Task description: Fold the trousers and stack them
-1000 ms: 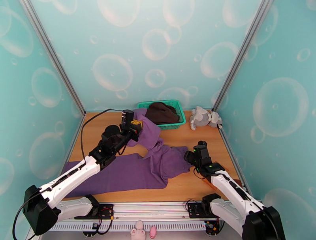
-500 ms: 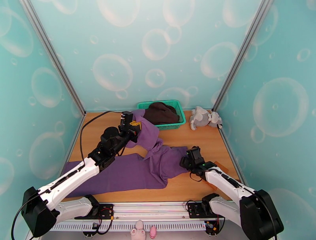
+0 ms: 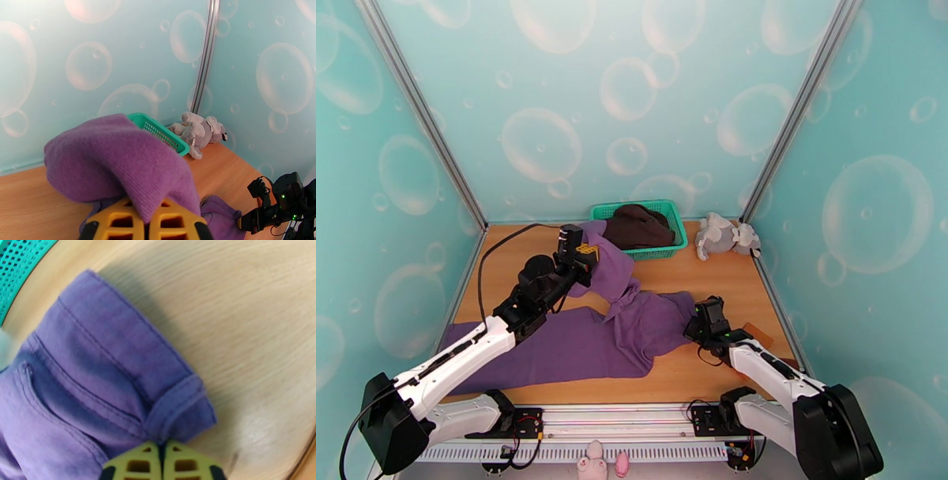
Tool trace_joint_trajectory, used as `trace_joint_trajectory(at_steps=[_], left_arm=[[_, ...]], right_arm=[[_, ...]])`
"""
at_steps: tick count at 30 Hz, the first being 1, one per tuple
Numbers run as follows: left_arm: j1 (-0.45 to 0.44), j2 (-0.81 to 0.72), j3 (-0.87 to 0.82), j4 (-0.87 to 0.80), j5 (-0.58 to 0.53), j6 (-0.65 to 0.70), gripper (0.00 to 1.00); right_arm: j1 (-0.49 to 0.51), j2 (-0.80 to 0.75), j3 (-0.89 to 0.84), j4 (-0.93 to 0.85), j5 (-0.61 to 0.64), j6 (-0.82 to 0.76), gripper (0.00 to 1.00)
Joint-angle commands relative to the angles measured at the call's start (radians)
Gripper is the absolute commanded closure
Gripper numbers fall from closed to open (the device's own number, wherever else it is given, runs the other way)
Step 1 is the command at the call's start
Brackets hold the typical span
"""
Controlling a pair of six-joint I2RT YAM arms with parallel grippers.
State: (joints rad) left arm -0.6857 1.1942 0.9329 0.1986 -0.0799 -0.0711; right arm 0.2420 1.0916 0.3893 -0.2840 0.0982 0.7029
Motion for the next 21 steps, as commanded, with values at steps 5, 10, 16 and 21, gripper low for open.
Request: trace_joint_trajectory(at_steps=[5, 10, 16, 21], left_arm=[[0.010, -0.015, 0.019, -0.026, -0.140, 0.015, 1.00], [0.108, 0.101, 0.119, -0.163, -0.208, -0.081, 1.00], [0.213, 0.180, 0.266, -0.229, -0.154, -0.137, 1.00], [0.220, -0.095, 0.049, -0.007, -0.132, -0.155, 1.00]], right_arm=[[0.015, -0.096, 0.058, 0.038, -0.047, -0.090, 1.00], [0.041, -0.095, 0.252, 0.051, -0.107, -0.189, 1.00], [0.121, -0.015, 0.612, -0.023, -0.164, -0.340, 1.00], [0.255, -0.216, 0.568, -0.102, 0.013, -0.262, 1.00]])
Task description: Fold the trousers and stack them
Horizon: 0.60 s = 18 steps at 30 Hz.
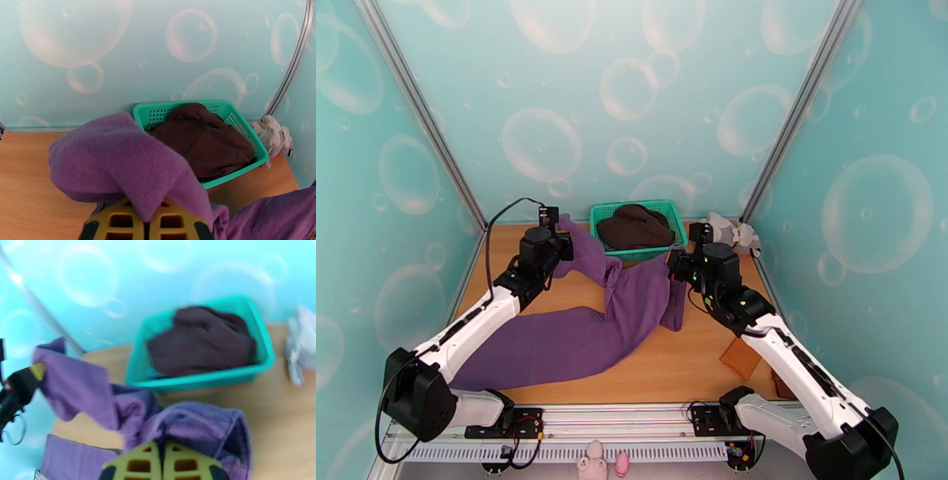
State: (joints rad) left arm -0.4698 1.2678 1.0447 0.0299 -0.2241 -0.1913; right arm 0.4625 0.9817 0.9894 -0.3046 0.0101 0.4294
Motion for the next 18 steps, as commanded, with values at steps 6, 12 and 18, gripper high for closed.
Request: trace_joint_trajectory(at_steps=[6, 12, 18], left_arm=[[0.032, -0.193, -0.173, -0.001, -0.056, -0.149, 1.00], [0.056, -0.143, -0.272, -0.142, -0.107, -0.300, 1.00], [0.104, -0.164, -0.316, -0.188, -0.111, -0.339, 1.00]], right_arm=[[0.048, -0.393, -0.299, -0.333, 0.300, 0.251, 1.00], [0.101, -0.436, -0.398, -0.450, 0.269, 0.444, 0.87], [0.296, -0.430, -0.364, -0.483, 0.440, 0.556, 0.68]])
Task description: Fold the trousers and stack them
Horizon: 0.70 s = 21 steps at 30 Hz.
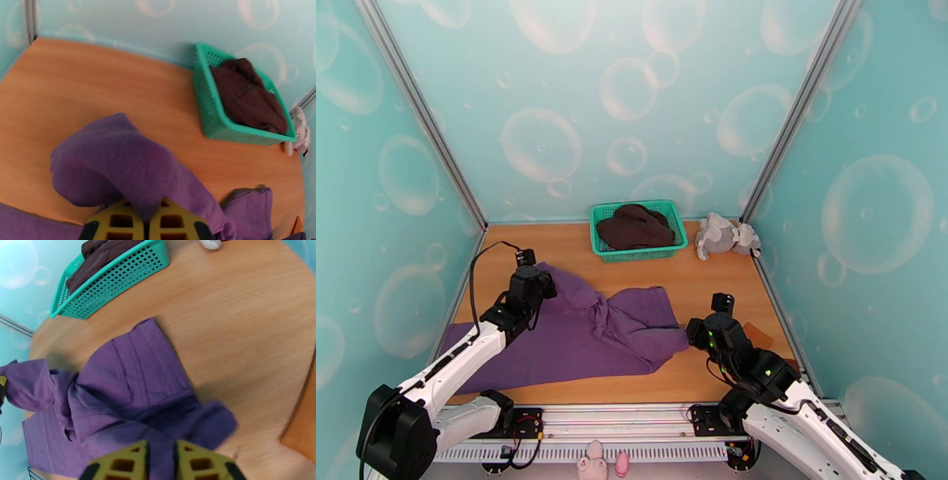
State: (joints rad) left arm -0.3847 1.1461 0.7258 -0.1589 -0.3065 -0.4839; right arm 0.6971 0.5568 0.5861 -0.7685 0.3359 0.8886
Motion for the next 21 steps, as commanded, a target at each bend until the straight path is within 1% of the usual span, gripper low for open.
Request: trace_joint_trajectory(at_steps=[1, 3, 5, 6, 8, 10, 11, 13, 15, 16, 19, 21], left_arm=[[0.028, -0.050, -0.004, -0.006, -0.034, -0.051, 1.00], [0.042, -0.062, -0.018, -0.011, -0.032, -0.055, 0.99], [0.050, -0.071, -0.037, -0.004, -0.026, -0.054, 0.97], [0.053, -0.072, -0.044, 0.001, -0.026, -0.055, 0.97], [0.058, -0.072, -0.056, 0.017, -0.012, -0.053, 0.97], [0.059, -0.069, -0.060, 0.024, 0.007, -0.053, 0.96], [0.061, -0.069, -0.059, 0.021, 0.017, -0.053, 0.96], [0.061, -0.071, -0.056, 0.013, 0.033, -0.049, 0.96], [0.061, -0.079, -0.057, 0.005, 0.043, -0.042, 0.96], [0.061, -0.084, -0.060, 0.004, 0.045, -0.039, 0.96], [0.061, -0.106, -0.069, 0.008, 0.053, -0.032, 0.96], [0.061, -0.118, -0.074, 0.006, 0.059, -0.028, 0.96]], right_arm=[[0.093, 0.018, 0.063, -0.002, 0.145, 0.084, 0.64], [0.104, 0.101, 0.126, 0.017, 0.163, 0.035, 0.57], [0.098, 0.235, 0.196, 0.062, 0.175, -0.058, 0.48], [0.081, 0.294, 0.217, 0.096, 0.166, -0.107, 0.45], [-0.011, 0.447, 0.260, 0.211, 0.036, -0.227, 0.43], [-0.105, 0.577, 0.262, 0.340, -0.116, -0.301, 0.41], [-0.137, 0.630, 0.256, 0.399, -0.169, -0.326, 0.40], [-0.182, 0.741, 0.240, 0.518, -0.230, -0.360, 0.40], [-0.215, 0.839, 0.237, 0.582, -0.272, -0.370, 0.39], [-0.228, 0.897, 0.250, 0.590, -0.276, -0.378, 0.38], [-0.233, 1.017, 0.280, 0.596, -0.176, -0.396, 0.31], [-0.254, 1.070, 0.277, 0.625, -0.169, -0.401, 0.25]])
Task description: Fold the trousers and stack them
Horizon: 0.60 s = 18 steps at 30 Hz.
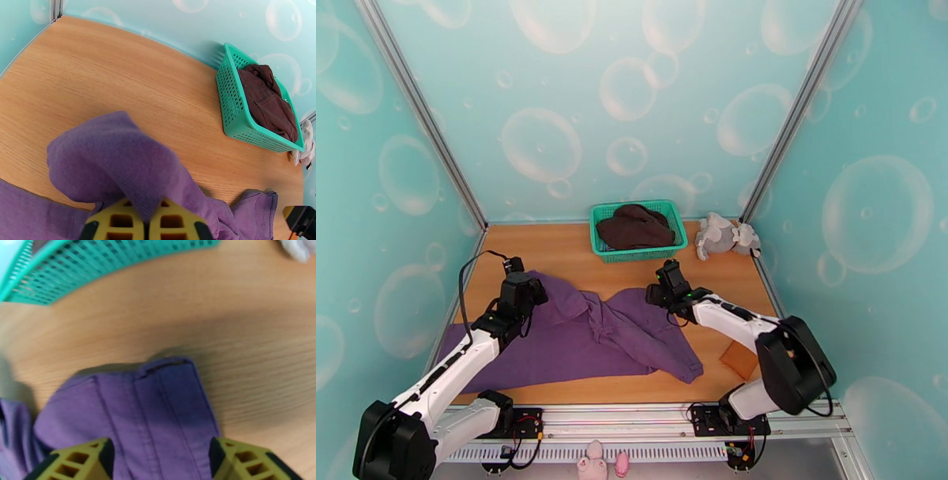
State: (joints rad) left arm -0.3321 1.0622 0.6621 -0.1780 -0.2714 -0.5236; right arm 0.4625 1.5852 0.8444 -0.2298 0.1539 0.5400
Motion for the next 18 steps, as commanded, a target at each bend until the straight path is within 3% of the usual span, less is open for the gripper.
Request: trace_joint_trajectory(at_steps=[1, 4, 8, 10, 15, 18], left_arm=[[0.008, -0.039, -0.012, 0.022, 0.024, 0.013, 0.96], [0.008, -0.048, -0.021, 0.024, 0.033, 0.017, 0.96], [0.008, -0.050, -0.026, 0.020, 0.032, 0.026, 0.96], [0.009, -0.053, -0.029, 0.020, 0.033, 0.029, 0.96], [0.008, -0.056, -0.034, 0.031, 0.032, 0.033, 0.96], [0.008, -0.051, -0.024, 0.028, 0.037, 0.039, 0.96]], right_arm=[[-0.029, 0.062, 0.019, 0.094, 0.006, -0.054, 0.25], [-0.044, 0.120, 0.015, 0.124, -0.009, -0.063, 0.26], [-0.049, 0.186, 0.028, 0.157, -0.087, -0.073, 0.35], [-0.047, 0.198, 0.031, 0.164, -0.109, -0.076, 0.47], [-0.057, 0.152, 0.014, 0.159, -0.076, -0.085, 0.97], [-0.083, 0.084, 0.002, 0.142, -0.073, -0.104, 1.00]])
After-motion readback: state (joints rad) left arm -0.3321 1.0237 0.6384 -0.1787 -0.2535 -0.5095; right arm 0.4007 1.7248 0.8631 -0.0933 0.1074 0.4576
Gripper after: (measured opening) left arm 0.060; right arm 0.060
